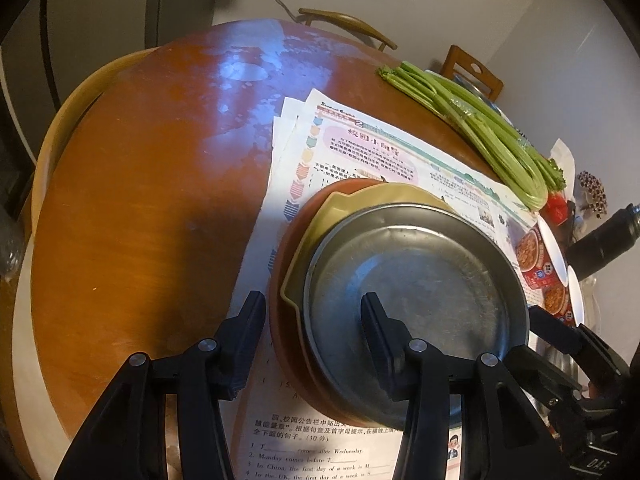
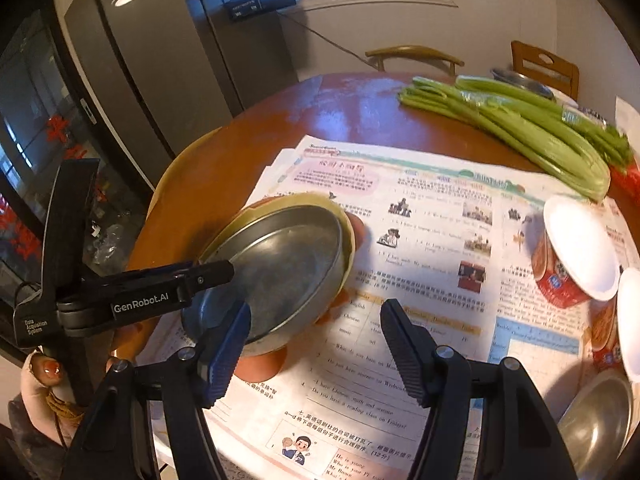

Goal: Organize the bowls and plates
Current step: 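Lower the grey pan onto the yellow plate with the left tool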

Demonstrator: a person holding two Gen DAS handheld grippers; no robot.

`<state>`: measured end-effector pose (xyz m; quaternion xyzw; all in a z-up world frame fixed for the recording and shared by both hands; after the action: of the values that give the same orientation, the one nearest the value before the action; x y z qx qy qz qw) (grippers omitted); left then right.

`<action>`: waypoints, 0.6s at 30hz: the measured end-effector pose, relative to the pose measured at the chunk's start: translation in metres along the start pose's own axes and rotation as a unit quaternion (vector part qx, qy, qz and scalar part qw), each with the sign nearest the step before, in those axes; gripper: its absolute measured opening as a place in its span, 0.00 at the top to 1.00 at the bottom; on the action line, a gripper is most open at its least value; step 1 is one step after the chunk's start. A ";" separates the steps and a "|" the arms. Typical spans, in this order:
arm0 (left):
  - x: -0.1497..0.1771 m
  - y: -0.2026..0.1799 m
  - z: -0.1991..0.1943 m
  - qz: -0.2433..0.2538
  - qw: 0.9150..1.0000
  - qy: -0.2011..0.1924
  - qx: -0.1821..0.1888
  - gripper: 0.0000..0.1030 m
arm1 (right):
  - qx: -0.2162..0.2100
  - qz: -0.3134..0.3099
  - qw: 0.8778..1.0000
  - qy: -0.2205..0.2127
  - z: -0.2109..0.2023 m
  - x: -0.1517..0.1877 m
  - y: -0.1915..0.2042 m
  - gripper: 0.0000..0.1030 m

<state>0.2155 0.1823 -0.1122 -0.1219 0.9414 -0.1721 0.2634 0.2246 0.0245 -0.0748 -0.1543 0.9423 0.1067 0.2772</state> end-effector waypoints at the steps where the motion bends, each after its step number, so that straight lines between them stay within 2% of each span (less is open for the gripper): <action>1: 0.000 -0.001 0.002 0.001 1.000 0.002 0.001 0.50 | 0.000 0.001 1.000 0.003 0.002 0.001 0.000 0.35; 18: -0.005 -0.016 0.014 0.012 1.000 0.013 0.016 0.50 | -0.008 -0.032 0.999 0.017 0.017 0.010 0.017 0.34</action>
<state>0.2292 0.1658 -0.1152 -0.1040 0.9431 -0.1858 0.2554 0.2186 0.0427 -0.0925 -0.1880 0.9405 0.1026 0.2636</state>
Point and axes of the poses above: each gripper's, at about its wrist camera, not at the fingertips, and z roughly the way its jaws point, y to its left, x to its underside, the point moved 10 cm from there along z, roughly the way its jaws point, and after that the axes turned 5 degrees about x, right-handed, at the moved point
